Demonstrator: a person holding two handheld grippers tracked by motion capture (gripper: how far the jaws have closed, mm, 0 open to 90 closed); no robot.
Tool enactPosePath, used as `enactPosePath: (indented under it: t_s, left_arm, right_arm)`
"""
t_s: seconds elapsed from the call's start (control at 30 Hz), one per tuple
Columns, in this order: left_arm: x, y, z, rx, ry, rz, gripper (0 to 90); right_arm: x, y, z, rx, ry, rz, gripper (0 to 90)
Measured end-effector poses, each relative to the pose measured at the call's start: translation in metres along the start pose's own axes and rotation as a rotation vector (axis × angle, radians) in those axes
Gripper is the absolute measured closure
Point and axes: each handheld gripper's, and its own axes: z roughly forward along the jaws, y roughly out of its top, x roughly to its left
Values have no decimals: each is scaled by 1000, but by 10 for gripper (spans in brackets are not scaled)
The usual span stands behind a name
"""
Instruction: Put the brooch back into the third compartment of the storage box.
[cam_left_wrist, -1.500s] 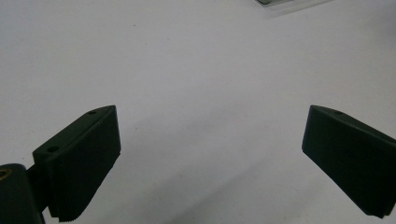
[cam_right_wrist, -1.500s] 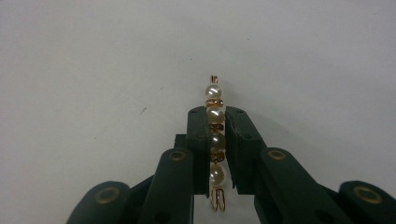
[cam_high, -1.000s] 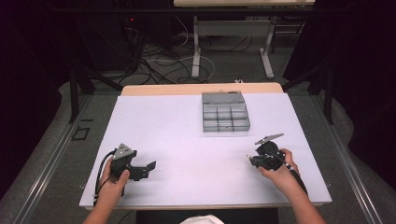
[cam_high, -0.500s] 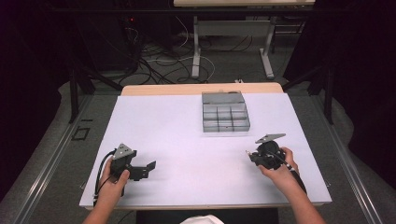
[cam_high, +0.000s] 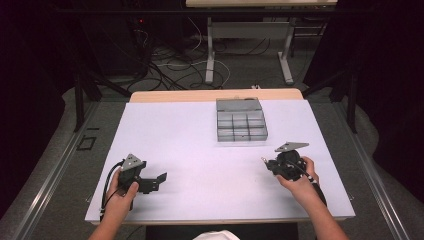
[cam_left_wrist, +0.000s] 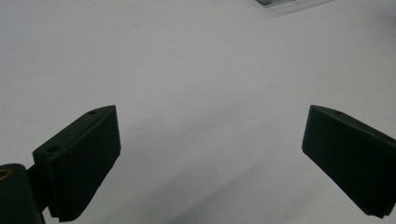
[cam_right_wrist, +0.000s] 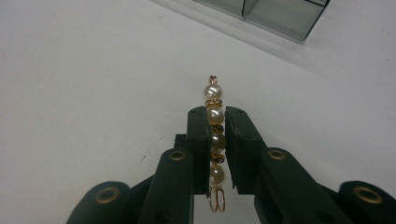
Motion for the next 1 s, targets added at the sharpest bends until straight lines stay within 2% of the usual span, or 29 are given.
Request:
enactPosePath:
  t_s: [0.33, 0.73, 0.77, 1.0]
  left_arm:
    - [0, 1, 0, 12, -5, 4, 43]
    - [1, 1, -3, -14, 47, 3, 29]
    - [1, 1, -4, -10, 35, -7, 30]
    - [2, 1, -5, -16, 34, -11, 29]
  right_arm:
    - [-2, 9, -2, -33, 28, 11, 809]
    - [-4, 28, -2, -61, 48, 10, 809]
    - [-5, 30, -2, -66, 49, 7, 809]
    - [-9, 46, -3, -85, 51, 0, 809]
